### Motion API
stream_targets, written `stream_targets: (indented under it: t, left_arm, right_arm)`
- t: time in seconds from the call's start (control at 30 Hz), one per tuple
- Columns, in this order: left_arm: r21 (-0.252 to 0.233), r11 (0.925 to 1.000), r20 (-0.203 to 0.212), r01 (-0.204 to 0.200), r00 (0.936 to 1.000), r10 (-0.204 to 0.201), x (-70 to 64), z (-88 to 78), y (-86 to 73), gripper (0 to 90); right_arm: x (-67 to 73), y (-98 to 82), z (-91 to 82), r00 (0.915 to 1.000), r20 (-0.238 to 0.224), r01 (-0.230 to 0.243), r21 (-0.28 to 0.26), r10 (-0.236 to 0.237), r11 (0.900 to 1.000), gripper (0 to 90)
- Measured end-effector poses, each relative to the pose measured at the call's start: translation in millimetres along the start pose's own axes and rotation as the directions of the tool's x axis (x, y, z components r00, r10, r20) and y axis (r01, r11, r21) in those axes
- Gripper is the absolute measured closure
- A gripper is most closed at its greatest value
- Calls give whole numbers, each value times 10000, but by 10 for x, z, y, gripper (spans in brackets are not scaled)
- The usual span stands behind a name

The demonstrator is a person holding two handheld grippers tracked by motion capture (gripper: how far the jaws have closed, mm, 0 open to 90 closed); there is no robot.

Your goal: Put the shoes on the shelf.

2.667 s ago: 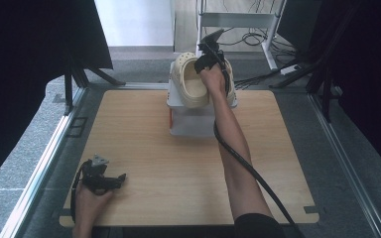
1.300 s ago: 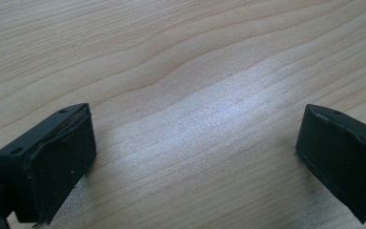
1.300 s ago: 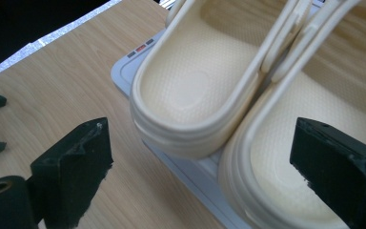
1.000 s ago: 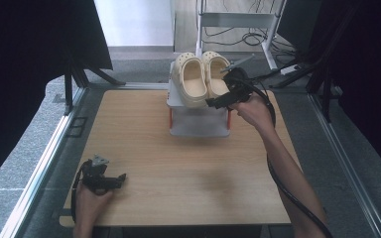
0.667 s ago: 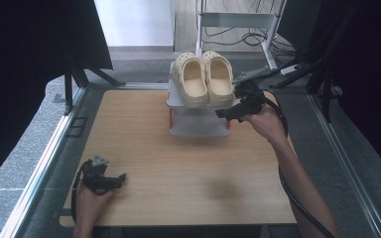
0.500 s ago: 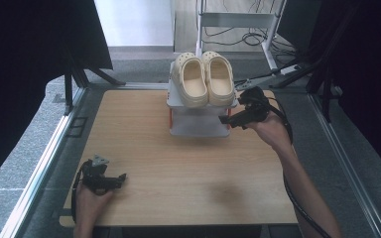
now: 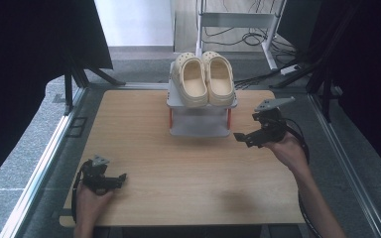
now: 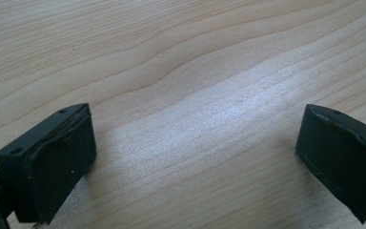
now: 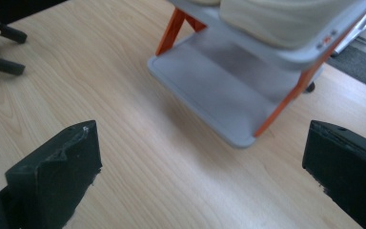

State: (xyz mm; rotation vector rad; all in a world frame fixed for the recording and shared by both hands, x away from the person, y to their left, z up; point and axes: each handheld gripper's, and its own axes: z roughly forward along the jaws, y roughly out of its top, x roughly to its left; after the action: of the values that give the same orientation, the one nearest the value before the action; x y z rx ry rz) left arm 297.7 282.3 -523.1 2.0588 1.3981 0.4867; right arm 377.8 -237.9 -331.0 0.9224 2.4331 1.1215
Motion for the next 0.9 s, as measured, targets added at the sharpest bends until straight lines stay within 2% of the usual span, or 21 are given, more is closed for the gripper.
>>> stream_targets:
  t: [0.43, 0.9]
  left_arm:
    - [7, 10000, -18, 67, 10000, -67, -13, 0, 2, 0]
    - [-17, 10000, -2, 70, 10000, -70, -19, 3, 2, 0]
  right_arm:
    - [-23, -500, -16, 9995, 198, -251, 136, 248, 9996, 0]
    - [61, -963, 209, 9994, 122, -328, 208, 326, 9992, 0]
